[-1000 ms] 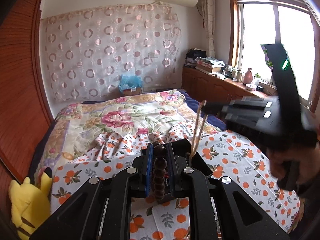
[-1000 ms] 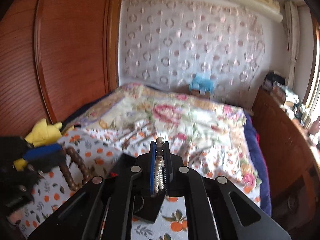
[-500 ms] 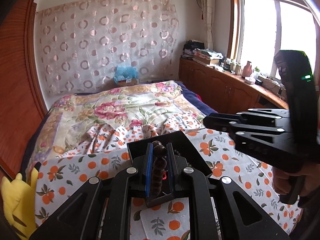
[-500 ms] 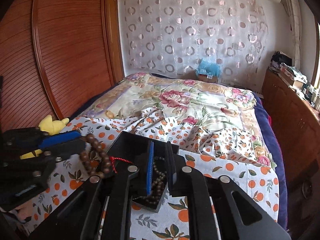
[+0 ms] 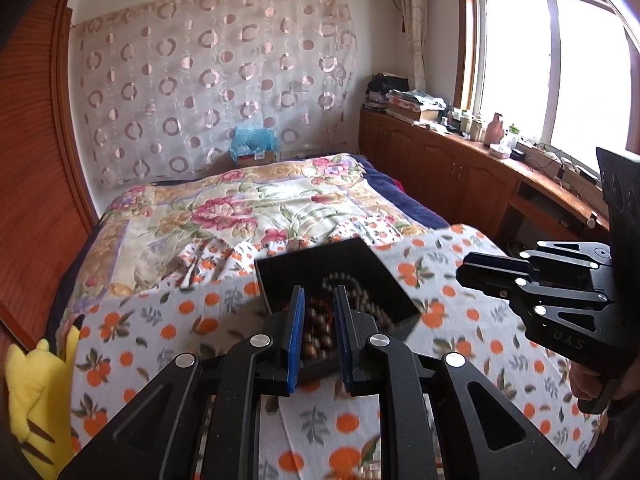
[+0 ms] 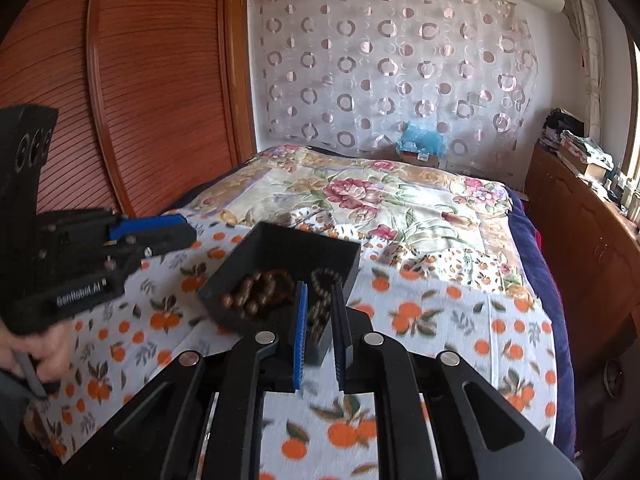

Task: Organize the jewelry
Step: 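Move the left tool back to the pile and grasp another pearl strand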

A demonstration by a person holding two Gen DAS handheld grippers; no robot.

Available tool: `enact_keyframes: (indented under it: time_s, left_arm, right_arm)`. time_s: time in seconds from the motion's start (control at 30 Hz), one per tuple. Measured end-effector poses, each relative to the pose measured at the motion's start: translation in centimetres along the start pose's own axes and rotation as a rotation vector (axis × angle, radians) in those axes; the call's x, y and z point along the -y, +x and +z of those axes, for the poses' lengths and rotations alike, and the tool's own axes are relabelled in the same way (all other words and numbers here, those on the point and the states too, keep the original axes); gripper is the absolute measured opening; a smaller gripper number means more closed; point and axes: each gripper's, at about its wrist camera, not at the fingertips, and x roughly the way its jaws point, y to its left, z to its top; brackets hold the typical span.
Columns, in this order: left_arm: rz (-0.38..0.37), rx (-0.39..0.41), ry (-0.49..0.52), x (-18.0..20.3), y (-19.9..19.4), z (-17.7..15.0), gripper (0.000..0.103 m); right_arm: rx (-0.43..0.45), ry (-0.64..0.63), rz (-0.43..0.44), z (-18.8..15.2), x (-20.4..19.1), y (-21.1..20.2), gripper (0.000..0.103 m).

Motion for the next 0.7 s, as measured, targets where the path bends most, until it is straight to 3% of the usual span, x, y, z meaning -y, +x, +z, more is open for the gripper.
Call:
enact_keyframes:
  time_s: [0.37,0.57,0.7]
  left_arm:
    - [-0.052,-0.074,-0.051,0.4,-2.8,-7.7,0.014]
    - [-0.077,-0.096,-0.068,1.3,-3.8,-9.8,0.014]
    - [-0.099,-0.109,-0.072,2.0,-4.1,-10.8,0.014]
  right_arm:
    - [-0.012,0.006,0.032,-6.4,-3.0,-2.7,0.013]
    - [-0.027,0.015,0.037,-9.2,-4.5,-3.6,0.014]
    - [-0.036,0.019,0.036,-10.7,-5.4,-4.0,0.028]
